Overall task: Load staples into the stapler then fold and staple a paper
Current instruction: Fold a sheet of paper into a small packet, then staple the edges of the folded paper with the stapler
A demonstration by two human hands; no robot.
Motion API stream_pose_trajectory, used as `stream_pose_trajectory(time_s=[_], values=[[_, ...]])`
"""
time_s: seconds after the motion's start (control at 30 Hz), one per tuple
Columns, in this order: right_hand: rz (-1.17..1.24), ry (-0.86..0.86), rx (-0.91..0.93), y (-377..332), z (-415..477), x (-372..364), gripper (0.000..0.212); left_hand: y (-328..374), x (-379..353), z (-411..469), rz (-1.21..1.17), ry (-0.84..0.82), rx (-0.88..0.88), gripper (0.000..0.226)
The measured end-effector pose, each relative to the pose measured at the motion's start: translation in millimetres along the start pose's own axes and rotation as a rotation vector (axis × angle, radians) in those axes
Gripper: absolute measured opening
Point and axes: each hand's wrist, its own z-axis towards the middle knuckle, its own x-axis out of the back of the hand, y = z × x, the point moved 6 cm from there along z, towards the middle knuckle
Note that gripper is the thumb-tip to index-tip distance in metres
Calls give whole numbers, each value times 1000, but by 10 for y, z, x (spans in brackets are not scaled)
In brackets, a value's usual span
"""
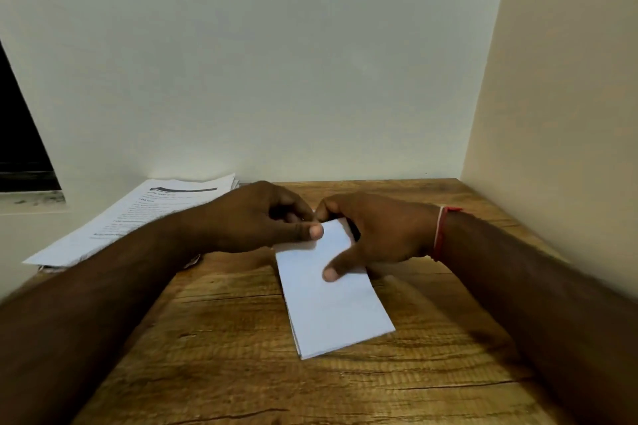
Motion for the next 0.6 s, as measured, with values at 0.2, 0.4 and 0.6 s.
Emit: stream_pose_trajectory(time_s=[0.2, 0.4, 0.6], values=[[438, 351, 51, 136, 106, 199, 58, -49, 24, 12, -183, 9, 38, 38], [744, 438, -21, 382, 128, 188, 47, -267, 175, 97, -754, 353, 170, 38], [730, 437, 27, 446, 133, 194, 39, -316, 20, 60, -945, 136, 223, 50]])
